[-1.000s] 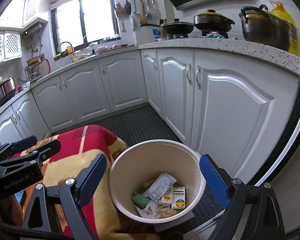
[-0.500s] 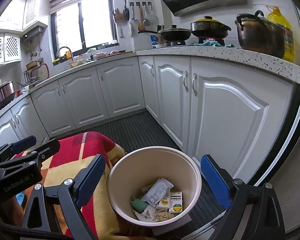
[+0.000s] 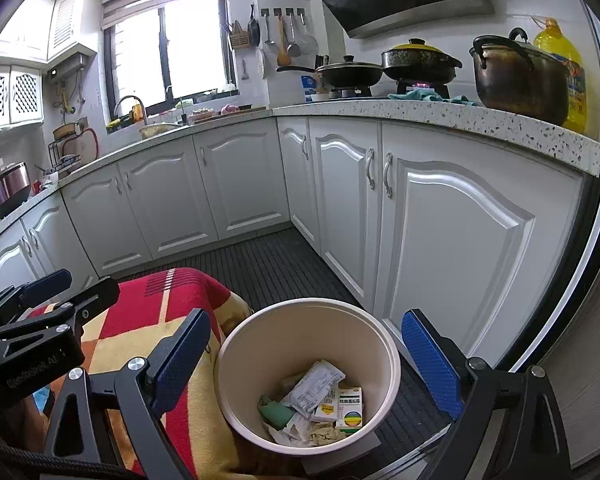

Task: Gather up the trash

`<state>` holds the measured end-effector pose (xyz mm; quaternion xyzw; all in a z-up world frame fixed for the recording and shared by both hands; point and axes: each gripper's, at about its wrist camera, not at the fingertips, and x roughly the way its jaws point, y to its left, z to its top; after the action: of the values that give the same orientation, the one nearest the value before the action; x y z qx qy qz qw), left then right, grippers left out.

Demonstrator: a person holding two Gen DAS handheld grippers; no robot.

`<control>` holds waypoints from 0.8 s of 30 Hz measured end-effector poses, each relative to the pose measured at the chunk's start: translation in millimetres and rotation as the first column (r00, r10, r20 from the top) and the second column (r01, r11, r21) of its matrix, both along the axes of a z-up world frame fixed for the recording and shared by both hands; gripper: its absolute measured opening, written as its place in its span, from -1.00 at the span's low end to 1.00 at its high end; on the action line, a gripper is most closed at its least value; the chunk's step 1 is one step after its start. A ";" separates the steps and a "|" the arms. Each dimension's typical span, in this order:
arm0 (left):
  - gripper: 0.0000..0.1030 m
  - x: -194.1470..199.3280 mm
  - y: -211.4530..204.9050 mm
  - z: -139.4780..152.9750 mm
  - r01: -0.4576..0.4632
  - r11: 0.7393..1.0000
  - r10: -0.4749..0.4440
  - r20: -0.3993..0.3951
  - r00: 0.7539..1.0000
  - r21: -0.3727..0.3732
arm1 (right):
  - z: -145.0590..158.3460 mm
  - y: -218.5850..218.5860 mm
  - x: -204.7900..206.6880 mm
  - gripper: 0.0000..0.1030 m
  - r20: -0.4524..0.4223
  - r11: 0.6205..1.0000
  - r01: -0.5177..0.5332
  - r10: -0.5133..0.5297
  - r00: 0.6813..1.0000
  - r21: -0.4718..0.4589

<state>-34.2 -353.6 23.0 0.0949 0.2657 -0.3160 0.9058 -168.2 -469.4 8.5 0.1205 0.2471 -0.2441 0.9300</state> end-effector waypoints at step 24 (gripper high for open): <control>0.50 1.0 -0.6 0.0 -0.007 1.000 0.007 0.015 1.000 0.005 | 1.2 -3.3 8.1 0.85 -0.016 1.000 -0.011 0.011 1.000 0.007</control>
<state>-33.2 -354.2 22.9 0.0986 0.2599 -0.3112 0.9088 -160.1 -472.7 9.7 0.1205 0.2563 -0.2389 0.9288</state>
